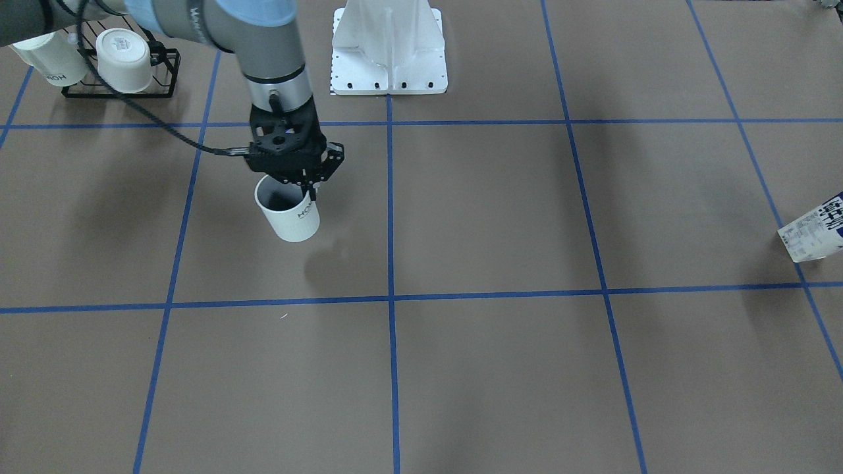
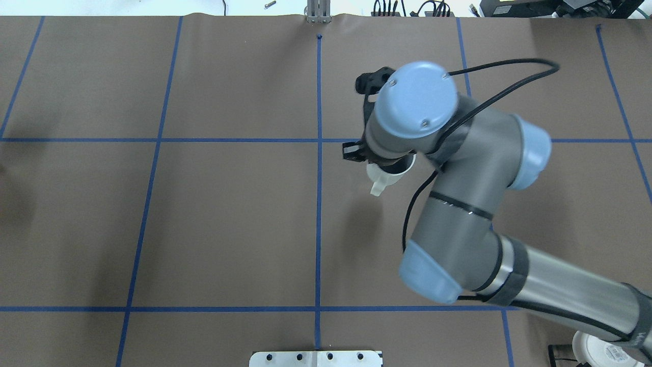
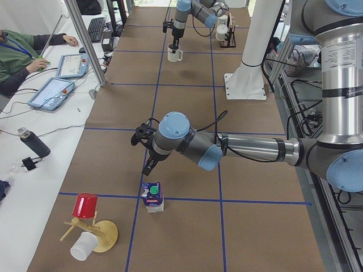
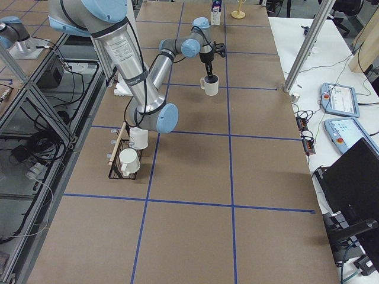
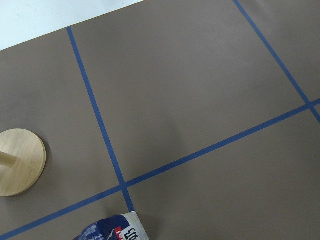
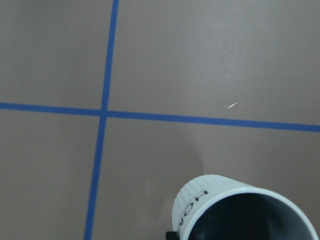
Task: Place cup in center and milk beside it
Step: 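Carry the white mug with the right gripper toward the table center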
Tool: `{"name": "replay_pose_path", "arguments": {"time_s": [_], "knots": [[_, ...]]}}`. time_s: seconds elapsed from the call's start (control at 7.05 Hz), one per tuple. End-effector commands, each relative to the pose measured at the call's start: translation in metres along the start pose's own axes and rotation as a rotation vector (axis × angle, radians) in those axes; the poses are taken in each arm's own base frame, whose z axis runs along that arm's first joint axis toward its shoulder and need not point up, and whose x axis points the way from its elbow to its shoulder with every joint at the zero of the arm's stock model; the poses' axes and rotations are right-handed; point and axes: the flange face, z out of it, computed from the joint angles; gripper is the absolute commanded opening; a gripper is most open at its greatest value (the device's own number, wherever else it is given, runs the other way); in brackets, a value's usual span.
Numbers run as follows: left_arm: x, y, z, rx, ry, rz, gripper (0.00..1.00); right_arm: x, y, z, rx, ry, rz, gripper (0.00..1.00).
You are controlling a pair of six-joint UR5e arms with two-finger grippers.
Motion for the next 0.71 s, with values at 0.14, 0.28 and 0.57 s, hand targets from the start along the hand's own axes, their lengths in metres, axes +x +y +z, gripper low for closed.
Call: {"name": "replay_pose_path", "arguments": {"time_s": [0.14, 0.28, 0.57], "knots": [[-0.002, 0.002, 0.002, -0.005, 0.000, -0.005, 0.98, -0.139, 0.019, 0.044, -0.035, 0.079, 0.022, 0.00], [-0.003, 0.002, 0.003, -0.006, 0.000, -0.007, 0.98, -0.154, 0.031, 0.052, -0.052, 0.082, 0.032, 0.00], [-0.003, 0.003, 0.003, -0.007, 0.000, -0.008, 0.98, -0.158, 0.038, 0.055, -0.053, 0.061, 0.034, 0.40]]}}
